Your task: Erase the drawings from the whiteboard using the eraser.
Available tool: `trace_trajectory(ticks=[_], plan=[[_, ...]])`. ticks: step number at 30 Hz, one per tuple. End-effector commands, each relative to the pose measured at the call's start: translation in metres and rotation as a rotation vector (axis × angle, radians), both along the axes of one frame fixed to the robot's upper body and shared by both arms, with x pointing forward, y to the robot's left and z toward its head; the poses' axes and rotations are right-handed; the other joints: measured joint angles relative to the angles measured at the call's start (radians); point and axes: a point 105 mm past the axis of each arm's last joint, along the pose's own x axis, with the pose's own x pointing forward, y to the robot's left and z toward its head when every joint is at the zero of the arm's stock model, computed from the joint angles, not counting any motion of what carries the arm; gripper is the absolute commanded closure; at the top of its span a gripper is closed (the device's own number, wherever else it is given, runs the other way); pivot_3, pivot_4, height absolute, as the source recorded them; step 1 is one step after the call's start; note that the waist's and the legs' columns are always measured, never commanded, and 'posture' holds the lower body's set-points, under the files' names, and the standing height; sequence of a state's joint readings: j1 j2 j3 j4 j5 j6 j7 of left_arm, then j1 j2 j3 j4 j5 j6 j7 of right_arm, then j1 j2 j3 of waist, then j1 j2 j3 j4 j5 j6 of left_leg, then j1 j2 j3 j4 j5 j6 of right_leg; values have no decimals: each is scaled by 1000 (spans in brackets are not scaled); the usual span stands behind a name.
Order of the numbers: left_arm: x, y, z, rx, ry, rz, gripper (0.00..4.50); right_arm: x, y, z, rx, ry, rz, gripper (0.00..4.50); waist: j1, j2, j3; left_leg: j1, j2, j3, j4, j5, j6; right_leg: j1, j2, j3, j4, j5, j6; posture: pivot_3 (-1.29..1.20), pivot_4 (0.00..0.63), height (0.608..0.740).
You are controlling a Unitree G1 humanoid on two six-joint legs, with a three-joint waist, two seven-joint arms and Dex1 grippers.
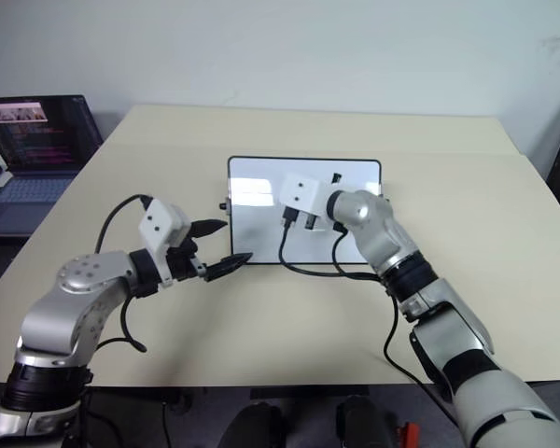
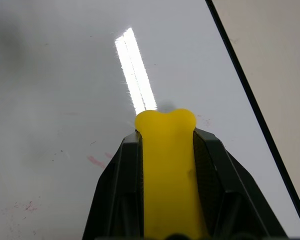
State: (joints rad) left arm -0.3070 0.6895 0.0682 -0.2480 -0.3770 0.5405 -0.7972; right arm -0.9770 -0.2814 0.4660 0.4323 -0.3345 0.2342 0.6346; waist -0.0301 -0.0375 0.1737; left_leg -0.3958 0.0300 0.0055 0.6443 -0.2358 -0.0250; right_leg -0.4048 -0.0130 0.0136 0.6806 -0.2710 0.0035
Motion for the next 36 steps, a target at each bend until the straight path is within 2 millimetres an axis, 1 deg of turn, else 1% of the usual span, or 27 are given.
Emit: trace_trajectory(ticks=[1, 2, 5, 6, 7, 8, 11, 14, 17, 19, 21, 22, 23, 27, 28, 30, 32, 34, 36], plan=[[-4, -4, 10, 0, -40, -24, 0, -5, -21, -44, -120, 152, -39, 3464, 0, 0, 0, 0, 0, 0, 0, 0, 0, 0, 0, 0, 0, 0, 0, 0, 150, 740], [-5, -4, 10, 0, -40, -25, 0, -3, -22, -41, -115, 134, -48, 3464, -1, 0, 0, 1, 0, 0, 0, 0, 0, 0, 0, 0, 0, 0, 0, 0, 150, 740], [-6, -6, 9, 2, -33, -39, 0, 14, -26, -12, -50, -15, -118, 3464, -1, 0, 0, 1, 0, 0, 1, 0, 0, 1, 0, 0, 1, -1, 2, 0, 150, 740], [-6, -6, 9, 3, -31, -42, 0, 18, -27, -6, -36, -41, -132, 3464, -1, 0, 0, 2, 0, 0, 1, 1, 1, 1, 0, 0, 1, -1, 3, 0, 150, 740], [-7, -6, 8, 3, -30, -45, 0, 18, -27, -4, -30, -35, -135, 3464, 0, 0, 0, 2, 0, 0, 1, 1, 2, 0, 1, 0, 1, 0, 3, 0, 150, 740], [-7, -6, 8, 3, -30, -46, 0, 17, -27, -7, -35, -13, -128, 3464, 1, 0, 0, 2, 0, -1, 1, 2, 2, 0, 1, 0, 1, 0, 3, 0, 150, 740], [-7, -7, 8, 3, -31, -48, 0, 7, -28, -28, -97, 90, -84, 3465, 3, 0, 0, 1, 0, -1, 1, 2, 2, 1, 1, 0, 1, 0, 3, 0, 150, 740], [-7, -7, 8, 2, -31, -49, 0, -8, -28, -50, -147, 189, -36, 3465, 2, -1, 0, 1, 0, 0, 0, 2, 2, 1, 0, 0, 0, 0, 2, 0, 150, 740], [-7, -7, 8, 2, -30, -49, 0, -13, -28, -54, -160, 207, -26, 3465, 0, -1, -1, 1, 0, 0, 0, 2, 2, 1, 0, 0, 0, 0, 2, 0, 150, 740], [-7, -7, 8, 4, -28, -50, 0, -3, -29, -41, -130, 127, -65, 3465, -1, 0, -1, 2, 0, 0, 0, 2, 2, 1, 0, 0, 0, 0, 3, 0, 150, 740], [-7, -7, 8, 5, -27, -52, 0, 12, -30, -17, -69, 9, -119, 3467, -2, 0, 0, 2, 1, 0, 0, 2, 3, 1, 1, 0, 1, 0, 3, 0, 150, 740], [-7, -7, 8, 5, -26, -54, 0, 15, -30, -10, -52, -22, -132, 3467, -2, 0, 0, 3, 1, 0, 0, 2, 3, 1, 1, 0, 1, 1, 3, 0, 150, 740], [-8, -7, 8, 5, -26, -55, 0, 17, -31, -7, -45, -35, -138, 3468, -1, 0, 0, 2, 1, -1, 0, 3, 3, 1, 1, 0, 1, 1, 2, 0, 150, 740], [-8, -7, 8, 5, -26, -57, 0, 14, -31, -17, -76, 14, -120, 3473, 2, 0, 0, 2, 1, -1, 0, 3, 4, 1, 1, 0, 0, 1, 2, 0, 150, 740], [-8, -7, 8, 4, -26, -58, 0, 11, -31, -23, -87, 43, -109, 3477, 1, 0, 0, 2, 1, 0, 0, 3, 4, 1, 1, 0, 0, 1, 2, 0, 150, 740], [-9, -7, 8, 4, -26, -59, 0, 0, -32, -42, -136, 130, -74, 3482, 1, 0, 0, 1, 1, 1, 0, 3, 4, 0, 1, 1, 0, 1, 3, 0, 150, 740], [-9, -8, 8, 4, -26, -59, 0, -8, -33, -54, -170, 184, -49, 3482, 1, -1, -1, 1, 1, 0, 0, 3, 4, 1, 1, 0, -1, 1, 3, 0, 150, 740], [-9, -7, 8, 5, -26, -60, 0, -11, -34, -56, -183, 196, -40, 3482, 0, -1, -1, 2, 1, 0, -1, 3, 4, 1, 1, 0, -1, 1, 3, 0, 150, 740], [-9, -8, 8, 5, -26, -60, 0, -10, -34, -54, -176, 184, -44, 3482, 0, -1, -1, 2, 1, 0, 0, 3, 4, 1, 1, 0, 0, 1, 3, 0, 150, 740]])
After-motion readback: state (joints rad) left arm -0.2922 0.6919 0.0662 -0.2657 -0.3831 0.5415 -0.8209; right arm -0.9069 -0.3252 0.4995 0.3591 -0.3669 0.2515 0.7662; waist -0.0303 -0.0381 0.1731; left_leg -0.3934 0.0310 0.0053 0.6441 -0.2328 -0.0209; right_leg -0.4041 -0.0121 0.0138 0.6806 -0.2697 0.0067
